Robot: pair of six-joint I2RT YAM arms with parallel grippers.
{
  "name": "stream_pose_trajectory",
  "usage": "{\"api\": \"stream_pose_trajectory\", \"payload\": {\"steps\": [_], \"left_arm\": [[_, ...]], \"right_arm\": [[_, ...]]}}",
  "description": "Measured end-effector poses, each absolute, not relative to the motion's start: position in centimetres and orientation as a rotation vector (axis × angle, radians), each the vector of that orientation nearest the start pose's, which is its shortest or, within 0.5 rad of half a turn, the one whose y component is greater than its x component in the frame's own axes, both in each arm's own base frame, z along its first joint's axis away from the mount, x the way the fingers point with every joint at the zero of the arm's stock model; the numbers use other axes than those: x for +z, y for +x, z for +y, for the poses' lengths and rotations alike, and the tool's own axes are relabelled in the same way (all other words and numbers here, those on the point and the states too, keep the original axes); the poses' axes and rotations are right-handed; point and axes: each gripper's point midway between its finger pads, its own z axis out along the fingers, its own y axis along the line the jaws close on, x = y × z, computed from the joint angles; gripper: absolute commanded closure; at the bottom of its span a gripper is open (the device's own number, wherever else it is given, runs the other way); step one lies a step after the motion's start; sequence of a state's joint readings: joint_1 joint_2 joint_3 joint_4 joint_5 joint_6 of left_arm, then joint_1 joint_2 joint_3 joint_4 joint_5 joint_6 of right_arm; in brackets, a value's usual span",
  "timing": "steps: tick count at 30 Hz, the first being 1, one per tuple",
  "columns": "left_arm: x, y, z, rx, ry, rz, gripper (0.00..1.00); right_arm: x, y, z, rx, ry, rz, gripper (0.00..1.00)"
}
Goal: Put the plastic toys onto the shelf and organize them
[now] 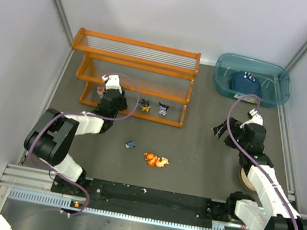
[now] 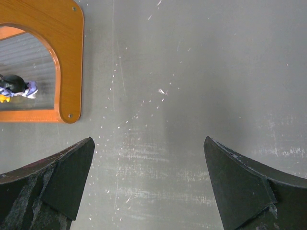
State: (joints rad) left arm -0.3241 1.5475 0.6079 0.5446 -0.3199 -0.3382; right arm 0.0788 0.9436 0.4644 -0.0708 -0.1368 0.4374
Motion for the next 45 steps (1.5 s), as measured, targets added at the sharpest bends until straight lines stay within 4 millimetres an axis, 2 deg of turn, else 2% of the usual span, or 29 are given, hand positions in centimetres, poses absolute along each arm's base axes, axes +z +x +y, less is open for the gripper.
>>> {"api": "stream_pose_trajectory", "payload": {"steps": [11,20,32,40,45], "left_arm": [[7.59,40.41,-9.08,-0.106,-0.234,1.972,1.0],[7.68,40.5,-9.22,-0.109,-0.245,1.983,1.0],[7.62,40.48,-9.2,-0.105,-0.254,1.995,0.89],[7.67,40.56,-9.21,-0.105,-0.261,1.998,0.78],[7.62,40.69,-9.25,-0.105,-0.265,2.0,0.76]], "right_arm": [[10.77,29.6,6.5,0.45,0.301,2.124,0.01],[10.76,29.59,6.5,0.45,0.301,2.124,0.01],[10.76,29.59,6.5,0.45,0.301,2.124,0.01],[10.76,29.59,6.5,0.45,0.301,2.124,0.01],[10.77,29.59,6.5,0.45,0.301,2.124,0.01]]}}
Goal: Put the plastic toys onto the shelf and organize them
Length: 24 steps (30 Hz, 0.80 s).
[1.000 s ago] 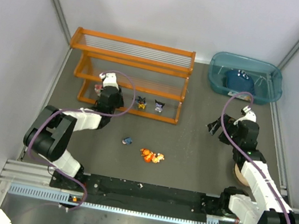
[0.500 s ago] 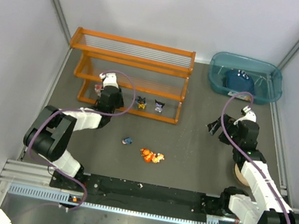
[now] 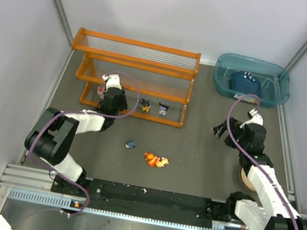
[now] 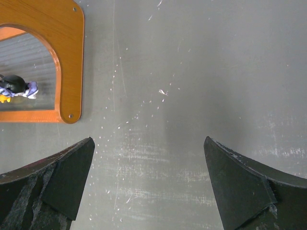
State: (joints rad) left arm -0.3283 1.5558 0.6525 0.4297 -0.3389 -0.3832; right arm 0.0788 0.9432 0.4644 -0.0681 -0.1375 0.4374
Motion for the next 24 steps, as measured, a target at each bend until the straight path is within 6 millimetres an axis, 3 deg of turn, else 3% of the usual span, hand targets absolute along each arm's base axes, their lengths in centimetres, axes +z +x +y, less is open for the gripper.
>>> {"api": "stream_pose_trajectory", "payload": {"steps": [24], "left_arm": [[7.61,40.6,-9.56,-0.102,-0.239,2.003,0.64]], "right_arm": [[10.78,29.59,6.5,0.45,0.301,2.123,0.01]]}}
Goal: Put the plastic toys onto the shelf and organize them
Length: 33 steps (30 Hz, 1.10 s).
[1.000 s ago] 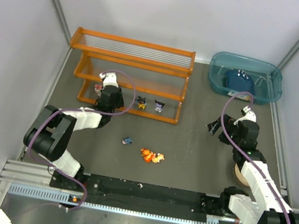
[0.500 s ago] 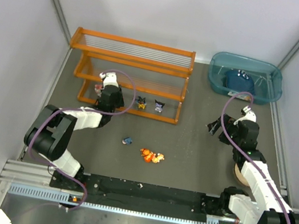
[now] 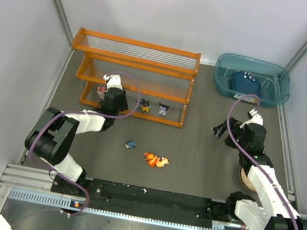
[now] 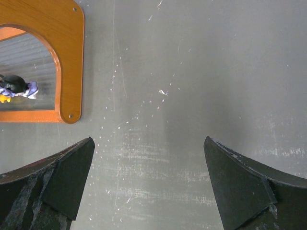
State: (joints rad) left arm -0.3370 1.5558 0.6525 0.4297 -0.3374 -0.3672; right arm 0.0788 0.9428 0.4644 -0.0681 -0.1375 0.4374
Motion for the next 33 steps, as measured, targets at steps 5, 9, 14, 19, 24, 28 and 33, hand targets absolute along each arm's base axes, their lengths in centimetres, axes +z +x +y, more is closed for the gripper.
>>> {"api": "stream_pose_trajectory", "payload": {"steps": [5,9,14,19,24,28,33], "left_arm": [[7.62,40.61,-9.57,-0.102,-0.239,2.003,0.6],[7.62,40.61,-9.57,-0.102,-0.239,2.003,0.55],[7.61,40.6,-9.56,-0.102,-0.239,2.003,0.51],[7.48,40.51,-9.65,-0.104,-0.234,2.009,0.48],[7.42,40.44,-9.77,-0.107,-0.23,2.013,0.47],[7.41,40.42,-9.81,-0.107,-0.229,2.014,0.45],[7.35,40.38,-9.81,-0.106,-0.228,2.017,0.44]], "right_arm": [[10.78,29.59,6.5,0.45,0.301,2.123,0.01],[10.78,29.59,6.5,0.45,0.301,2.123,0.01],[10.79,29.59,6.5,0.45,0.301,2.123,0.01],[10.85,29.59,6.49,0.45,0.3,2.121,0.01],[10.97,29.6,6.49,0.45,0.299,2.117,0.01],[10.97,29.59,6.49,0.45,0.299,2.117,0.01],[10.97,29.59,6.49,0.45,0.299,2.117,0.01]]}}
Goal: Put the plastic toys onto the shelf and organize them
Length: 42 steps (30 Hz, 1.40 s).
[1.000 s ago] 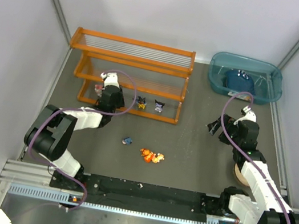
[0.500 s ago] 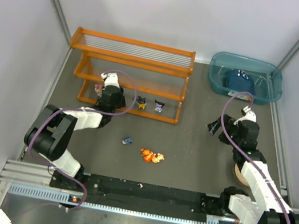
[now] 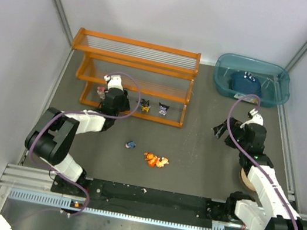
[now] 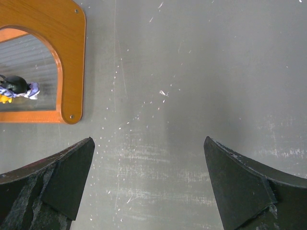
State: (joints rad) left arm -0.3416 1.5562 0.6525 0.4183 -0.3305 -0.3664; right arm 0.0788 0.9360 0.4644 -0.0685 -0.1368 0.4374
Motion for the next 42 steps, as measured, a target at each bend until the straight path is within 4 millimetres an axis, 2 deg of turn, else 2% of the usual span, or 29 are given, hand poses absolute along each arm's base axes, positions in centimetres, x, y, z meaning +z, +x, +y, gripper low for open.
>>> {"api": "stream_pose_trajectory", "payload": {"steps": [17,22,34,42], "left_arm": [[7.0,40.1,-9.9,-0.116,-0.221,2.014,0.43],[7.0,40.1,-10.0,-0.127,-0.214,2.014,0.39],[7.1,39.7,-10.1,-0.14,-0.204,2.007,0.37],[7.3,38.6,-10.0,-0.16,-0.184,2.0,0.36]], "right_arm": [[11.0,29.6,6.5,0.45,0.299,2.117,0.01],[11.0,29.6,6.5,0.45,0.299,2.117,0.01],[11.0,29.6,6.5,0.45,0.299,2.117,0.01],[11.0,29.6,6.5,0.451,0.299,2.115,0.01]]}}
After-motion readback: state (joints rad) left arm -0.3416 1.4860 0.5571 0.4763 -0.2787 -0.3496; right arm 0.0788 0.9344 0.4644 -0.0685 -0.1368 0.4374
